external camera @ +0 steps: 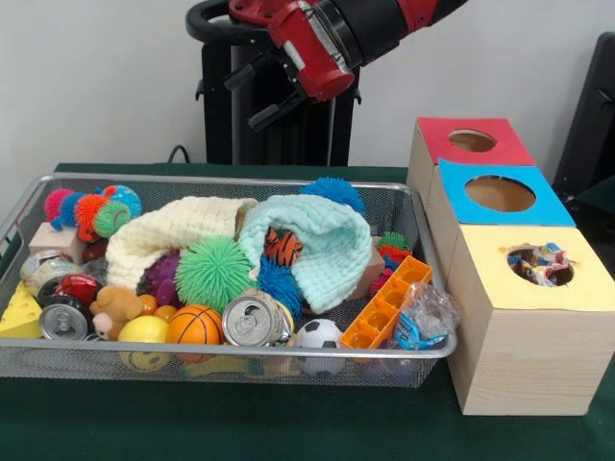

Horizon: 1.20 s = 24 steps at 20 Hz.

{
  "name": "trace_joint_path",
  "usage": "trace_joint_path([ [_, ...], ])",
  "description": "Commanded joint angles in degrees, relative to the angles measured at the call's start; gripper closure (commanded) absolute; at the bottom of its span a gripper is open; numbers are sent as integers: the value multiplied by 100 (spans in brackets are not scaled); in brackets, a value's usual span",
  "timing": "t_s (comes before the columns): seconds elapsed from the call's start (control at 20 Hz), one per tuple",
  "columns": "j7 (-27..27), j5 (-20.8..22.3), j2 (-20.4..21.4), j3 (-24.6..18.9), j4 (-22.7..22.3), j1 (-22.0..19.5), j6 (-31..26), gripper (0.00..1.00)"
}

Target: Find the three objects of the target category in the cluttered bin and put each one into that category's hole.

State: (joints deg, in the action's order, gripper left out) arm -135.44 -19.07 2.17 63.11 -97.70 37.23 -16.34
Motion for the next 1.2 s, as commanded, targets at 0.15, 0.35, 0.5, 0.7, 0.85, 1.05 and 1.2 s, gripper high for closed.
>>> trace_joint_path([
  [0.15,-2363,-890,-1135,767,160,334,-1004,0],
  [0.35,-2381,-1042,-1253,733,141,388,-1008,0],
  [0.5,-2481,-1176,-1308,633,145,382,-876,0],
  [0.7,-2586,-1302,-1306,395,152,350,-578,0],
  [0.85,-2681,-1425,-1257,147,145,347,-457,0],
  [1.05,-2461,-1439,-925,-357,83,246,-388,0],
  [1.2,-2214,-1401,-650,-724,34,137,-370,0],
])
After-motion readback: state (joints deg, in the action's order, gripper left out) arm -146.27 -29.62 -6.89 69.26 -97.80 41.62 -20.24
